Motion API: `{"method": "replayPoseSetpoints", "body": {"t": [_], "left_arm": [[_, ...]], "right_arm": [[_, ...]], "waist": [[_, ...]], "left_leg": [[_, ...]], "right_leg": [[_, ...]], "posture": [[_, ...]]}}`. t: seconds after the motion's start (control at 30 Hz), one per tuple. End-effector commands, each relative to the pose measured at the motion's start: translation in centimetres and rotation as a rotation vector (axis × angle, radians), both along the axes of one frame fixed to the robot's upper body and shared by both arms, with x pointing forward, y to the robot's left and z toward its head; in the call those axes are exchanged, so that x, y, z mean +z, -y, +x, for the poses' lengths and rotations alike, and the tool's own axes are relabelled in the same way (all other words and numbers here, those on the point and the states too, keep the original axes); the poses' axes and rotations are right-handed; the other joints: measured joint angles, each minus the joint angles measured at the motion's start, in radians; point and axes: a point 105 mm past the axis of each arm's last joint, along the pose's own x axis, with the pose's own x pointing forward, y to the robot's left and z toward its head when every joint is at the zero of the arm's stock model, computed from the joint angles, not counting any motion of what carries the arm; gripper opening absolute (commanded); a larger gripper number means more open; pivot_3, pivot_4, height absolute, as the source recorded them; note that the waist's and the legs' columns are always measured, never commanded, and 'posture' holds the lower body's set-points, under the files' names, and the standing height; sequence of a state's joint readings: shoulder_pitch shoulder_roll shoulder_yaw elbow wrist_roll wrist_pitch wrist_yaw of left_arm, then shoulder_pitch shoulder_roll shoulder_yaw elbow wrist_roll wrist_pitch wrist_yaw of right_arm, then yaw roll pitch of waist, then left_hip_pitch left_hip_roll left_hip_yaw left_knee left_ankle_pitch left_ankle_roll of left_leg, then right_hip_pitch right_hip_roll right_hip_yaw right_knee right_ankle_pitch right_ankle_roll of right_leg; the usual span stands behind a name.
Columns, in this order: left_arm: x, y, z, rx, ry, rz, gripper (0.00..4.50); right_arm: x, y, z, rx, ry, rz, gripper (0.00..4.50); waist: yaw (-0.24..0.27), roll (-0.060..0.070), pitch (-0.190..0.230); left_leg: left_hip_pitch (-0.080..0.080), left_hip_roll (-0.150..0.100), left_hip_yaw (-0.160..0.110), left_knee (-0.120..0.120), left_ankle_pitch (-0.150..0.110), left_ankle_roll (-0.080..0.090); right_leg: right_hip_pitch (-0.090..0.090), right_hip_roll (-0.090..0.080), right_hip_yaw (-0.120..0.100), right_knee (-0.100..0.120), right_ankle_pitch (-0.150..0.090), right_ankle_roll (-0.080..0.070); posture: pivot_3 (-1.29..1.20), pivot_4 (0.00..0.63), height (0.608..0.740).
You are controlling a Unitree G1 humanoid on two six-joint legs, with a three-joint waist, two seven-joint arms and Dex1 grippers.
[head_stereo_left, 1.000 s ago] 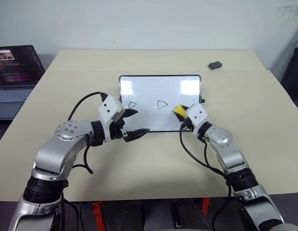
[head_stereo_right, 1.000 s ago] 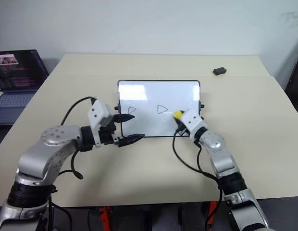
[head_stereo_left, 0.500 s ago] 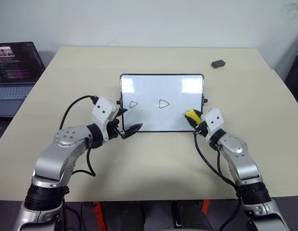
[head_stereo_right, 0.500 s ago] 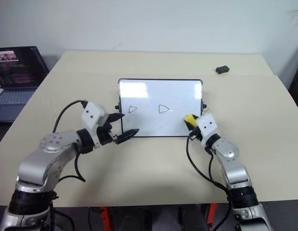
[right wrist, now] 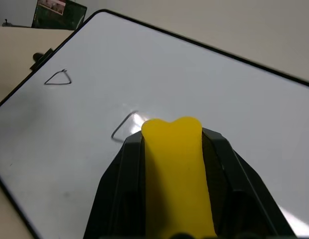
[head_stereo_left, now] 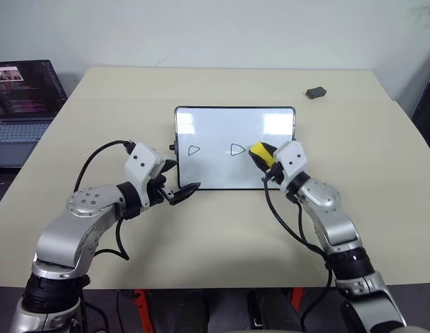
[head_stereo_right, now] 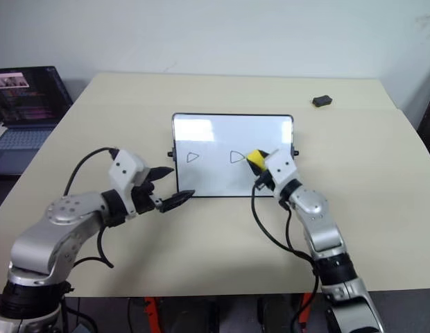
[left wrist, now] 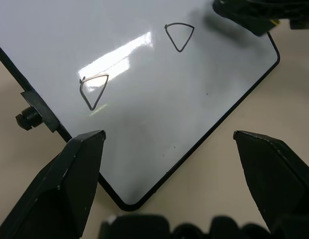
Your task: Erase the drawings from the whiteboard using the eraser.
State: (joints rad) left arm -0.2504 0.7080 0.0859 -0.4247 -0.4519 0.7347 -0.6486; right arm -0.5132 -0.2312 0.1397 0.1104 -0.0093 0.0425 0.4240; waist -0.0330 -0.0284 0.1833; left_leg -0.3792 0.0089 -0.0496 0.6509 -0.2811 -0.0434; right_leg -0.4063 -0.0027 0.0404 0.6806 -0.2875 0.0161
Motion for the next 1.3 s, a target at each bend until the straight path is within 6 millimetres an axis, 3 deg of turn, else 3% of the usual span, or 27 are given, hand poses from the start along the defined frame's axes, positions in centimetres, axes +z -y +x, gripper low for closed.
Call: {"method": "replayPoseSetpoints", "body": {"t": [0.03, 0.17, 0.27, 0.47, 0.63, 0.77, 0.97, 1.07, 1.17, 1.3], "left_arm": [[1.2, -0.1, -0.3, -0.010, 0.045, 0.010, 4.50], [1.3, 0.0, -0.3, -0.016, 0.047, 0.013, 4.50], [1.4, 0.2, -0.2, -0.022, 0.050, 0.010, 4.50], [1.6, 0.4, -0.2, -0.034, 0.056, 0.008, 4.50], [1.6, 0.4, -0.1, -0.037, 0.056, 0.010, 4.50], [1.6, 0.5, -0.1, -0.040, 0.054, 0.010, 4.50], [1.3, 0.3, -0.1, -0.037, 0.041, 0.014, 4.50], [1.2, 0.3, -0.2, -0.038, 0.038, 0.014, 4.50], [1.2, 0.4, -0.2, -0.040, 0.038, 0.013, 4.50], [1.3, 0.5, -0.3, -0.048, 0.039, 0.014, 4.50]], "right_arm": [[1.8, -0.2, 1.6, -0.026, 0.083, 0.003, 1.16], [1.9, -1.2, 3.0, -0.027, 0.095, 0.005, 1.16], [0.4, -2.0, 3.1, -0.006, 0.058, -0.004, 1.16], [-4.4, -3.6, 0.7, 0.100, -0.051, -0.082, 1.16], [-6.4, -4.4, -1.4, 0.180, -0.112, -0.115, 1.16], [-5.4, -4.6, -1.6, 0.192, -0.089, -0.097, 1.16], [1.9, -3.5, -0.8, 0.161, 0.091, 0.018, 1.16], [3.6, -2.4, 0.5, 0.075, 0.137, 0.034, 1.16], [3.6, -1.6, 1.9, 0.002, 0.143, 0.000, 1.16], [0.7, -1.3, 2.2, -0.010, 0.066, -0.106, 1.16]], "waist": [[0.000, 0.000, 0.000], [0.000, 0.000, 0.000], [-0.001, 0.000, 0.000], [-0.001, -0.002, -0.003], [-0.002, -0.001, -0.003], [-0.001, -0.001, -0.003], [-0.002, -0.001, -0.002], [-0.002, -0.001, -0.002], [0.000, -0.001, -0.002], [0.002, -0.001, -0.002]], "left_leg": [[0.000, 0.000, 0.000, 0.000, 0.000, 0.000], [0.000, 0.000, 0.000, 0.000, 0.000, 0.000], [0.000, 0.000, 0.000, 0.000, 0.000, 0.000], [0.000, 0.000, 0.000, 0.001, 0.000, 0.000], [0.000, 0.001, 0.000, 0.008, 0.000, 0.000], [0.001, 0.000, 0.000, 0.012, 0.000, 0.000], [0.000, 0.000, -0.001, 0.012, 0.000, 0.000], [0.000, 0.001, -0.001, 0.012, 0.000, 0.000], [-0.001, 0.001, -0.001, 0.011, 0.000, 0.000], [-0.002, 0.000, -0.001, 0.011, 0.000, 0.000]], "right_leg": [[0.000, 0.000, 0.000, 0.000, 0.000, 0.000], [0.000, 0.000, 0.000, 0.000, 0.000, 0.000], [0.000, 0.000, 0.000, 0.000, 0.000, 0.000], [0.000, 0.000, 0.000, 0.001, 0.000, 0.000], [0.002, 0.000, 0.000, 0.004, 0.001, -0.001], [0.002, 0.000, 0.000, 0.008, 0.002, -0.001], [0.001, 0.001, 0.000, 0.009, 0.003, -0.001], [0.001, 0.001, 0.000, 0.008, 0.003, -0.001], [0.001, 0.001, 0.000, 0.008, 0.003, -0.001], [0.001, 0.001, 0.000, 0.006, 0.003, -0.001]], "posture": [[0.00, 0.150, 0.740], [0.00, 0.150, 0.740], [0.00, 0.150, 0.740], [0.00, 0.150, 0.740], [0.00, 0.150, 0.740], [0.00, 0.150, 0.740], [0.00, 0.150, 0.740], [0.00, 0.150, 0.740], [0.00, 0.150, 0.740], [0.00, 0.150, 0.740]]}}
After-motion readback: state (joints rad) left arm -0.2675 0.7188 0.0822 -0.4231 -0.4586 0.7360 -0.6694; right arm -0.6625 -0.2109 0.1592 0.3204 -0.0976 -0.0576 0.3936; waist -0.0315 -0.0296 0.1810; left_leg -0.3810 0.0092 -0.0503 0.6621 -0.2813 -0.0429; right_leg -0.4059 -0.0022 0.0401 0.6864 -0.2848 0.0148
